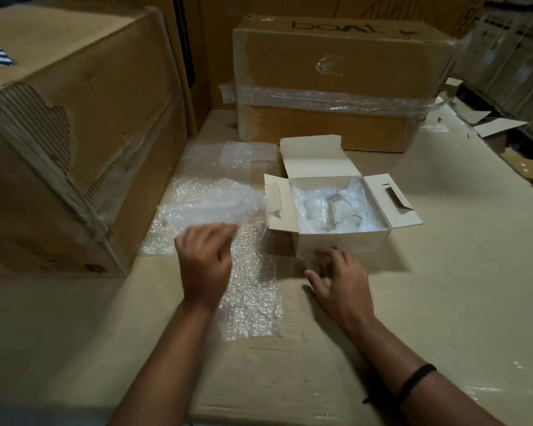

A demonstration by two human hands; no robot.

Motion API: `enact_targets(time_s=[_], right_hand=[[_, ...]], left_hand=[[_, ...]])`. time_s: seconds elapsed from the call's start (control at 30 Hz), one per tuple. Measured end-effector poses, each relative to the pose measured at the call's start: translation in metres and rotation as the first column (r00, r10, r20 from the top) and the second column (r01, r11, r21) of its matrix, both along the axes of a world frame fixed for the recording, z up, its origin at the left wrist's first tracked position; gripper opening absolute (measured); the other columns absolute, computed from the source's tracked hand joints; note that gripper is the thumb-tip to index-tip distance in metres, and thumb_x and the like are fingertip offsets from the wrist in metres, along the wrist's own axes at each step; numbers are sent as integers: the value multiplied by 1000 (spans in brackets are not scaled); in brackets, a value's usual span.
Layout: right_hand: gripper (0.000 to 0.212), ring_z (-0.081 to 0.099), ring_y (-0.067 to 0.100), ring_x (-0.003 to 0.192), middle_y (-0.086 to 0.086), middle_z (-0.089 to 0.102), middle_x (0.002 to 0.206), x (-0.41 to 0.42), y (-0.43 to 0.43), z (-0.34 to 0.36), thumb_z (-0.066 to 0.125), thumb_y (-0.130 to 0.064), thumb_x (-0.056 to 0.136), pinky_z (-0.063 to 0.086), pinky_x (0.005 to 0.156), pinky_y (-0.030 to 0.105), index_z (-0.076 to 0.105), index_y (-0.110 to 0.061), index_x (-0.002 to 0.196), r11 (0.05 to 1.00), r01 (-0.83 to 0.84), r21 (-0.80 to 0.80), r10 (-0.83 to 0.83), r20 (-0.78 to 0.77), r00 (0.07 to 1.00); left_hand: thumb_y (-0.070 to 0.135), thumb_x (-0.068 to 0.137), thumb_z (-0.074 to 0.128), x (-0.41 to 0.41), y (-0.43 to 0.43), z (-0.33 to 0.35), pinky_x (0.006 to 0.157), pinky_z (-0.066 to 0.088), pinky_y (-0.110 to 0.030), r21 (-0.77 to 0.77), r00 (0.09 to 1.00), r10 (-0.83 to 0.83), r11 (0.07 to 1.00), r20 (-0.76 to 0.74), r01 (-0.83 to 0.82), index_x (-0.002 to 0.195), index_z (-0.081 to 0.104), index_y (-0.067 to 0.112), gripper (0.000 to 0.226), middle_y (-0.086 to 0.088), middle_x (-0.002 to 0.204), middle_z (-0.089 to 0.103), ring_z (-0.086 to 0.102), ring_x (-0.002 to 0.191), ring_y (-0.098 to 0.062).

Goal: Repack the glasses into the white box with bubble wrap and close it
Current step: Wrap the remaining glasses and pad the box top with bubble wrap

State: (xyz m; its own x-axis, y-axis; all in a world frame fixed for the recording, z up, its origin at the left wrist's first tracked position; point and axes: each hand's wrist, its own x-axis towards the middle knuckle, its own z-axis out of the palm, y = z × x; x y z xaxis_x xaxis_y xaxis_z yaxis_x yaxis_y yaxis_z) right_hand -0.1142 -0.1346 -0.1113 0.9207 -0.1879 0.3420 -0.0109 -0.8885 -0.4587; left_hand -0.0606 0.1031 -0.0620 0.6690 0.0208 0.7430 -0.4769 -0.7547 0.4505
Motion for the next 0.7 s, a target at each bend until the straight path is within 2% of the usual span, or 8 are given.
enact_targets(time_s=[0.13, 0.23, 0.3, 0.33, 0.4, 0.47, 0.6, 0.7], right_hand=[[62, 57, 20, 86, 4, 62, 101, -6, 11, 14, 64, -50, 80, 45, 75, 33, 42, -20, 130, 983, -181, 18, 171, 234, 957], [83, 56, 24, 80, 10, 63, 98, 4, 32, 28, 71, -52, 75, 46, 71, 34, 32, -24, 141, 966, -246, -79, 257, 192, 947], [88, 53, 24, 79, 11, 60, 97, 15, 44, 38, 80, -45, 69, 44, 69, 33, 34, -30, 142, 960, -252, -121, 271, 178, 946], [80, 52, 23, 79, 10, 59, 97, 19, 49, 41, 82, -41, 70, 44, 67, 32, 42, -30, 138, 955, -260, -139, 285, 204, 937], [42, 53, 25, 82, 11, 58, 98, 25, 54, 44, 78, -30, 77, 47, 67, 36, 63, -24, 115, 937, -309, -164, 345, 281, 896], [13, 55, 27, 86, 10, 60, 102, 24, 47, 44, 72, -18, 81, 48, 69, 38, 69, -17, 94, 919, -362, -158, 394, 293, 871], [27, 62, 28, 93, 7, 68, 105, 10, 7, 33, 67, 7, 72, 45, 77, 31, 71, -13, 90, 909, -394, -137, 417, 274, 866], [41, 65, 27, 94, 4, 71, 104, -9, -33, 30, 41, 2, 67, 47, 78, 33, 71, -12, 89, 884, -447, -134, 467, 233, 853]], left_hand=[[10, 82, 67, -43, -9, -18, 73, 36, -33, 69, 994, -106, 992, -20, 107, 93, 76, 15, 15, 1, 87, 71, 60, 80, -20], [11, 82, 64, -65, -12, -22, 70, 42, -36, 87, 984, -171, 981, -42, 174, 91, 76, 14, 15, 1, 86, 70, 60, 78, -19], [11, 83, 63, -76, -13, -23, 70, 43, -37, 131, 973, -223, 964, -66, 230, 91, 75, 15, 15, 2, 88, 69, 60, 79, -18], [10, 84, 63, -82, -12, -22, 70, 43, -36, 153, 966, -245, 955, -76, 254, 91, 75, 15, 15, 3, 89, 69, 60, 80, -17], [10, 83, 65, -93, -11, -20, 72, 42, -35, 176, 962, -257, 947, -94, 270, 92, 75, 16, 15, 4, 90, 69, 60, 81, -16], [11, 83, 66, -104, -11, -17, 73, 42, -33, 188, 967, -226, 951, -115, 245, 93, 75, 17, 15, 5, 91, 68, 59, 82, -15], [10, 77, 67, -117, -16, -23, 71, 41, -34, 267, 959, -83, 951, -272, 158, 109, 69, 25, 35, 8, 94, 62, 55, 84, -16], [0, 64, 72, -129, -35, -27, 72, 33, -32, 294, 950, -4, 950, -311, 100, 103, 70, 28, 48, 7, 86, 58, 50, 79, -17]])
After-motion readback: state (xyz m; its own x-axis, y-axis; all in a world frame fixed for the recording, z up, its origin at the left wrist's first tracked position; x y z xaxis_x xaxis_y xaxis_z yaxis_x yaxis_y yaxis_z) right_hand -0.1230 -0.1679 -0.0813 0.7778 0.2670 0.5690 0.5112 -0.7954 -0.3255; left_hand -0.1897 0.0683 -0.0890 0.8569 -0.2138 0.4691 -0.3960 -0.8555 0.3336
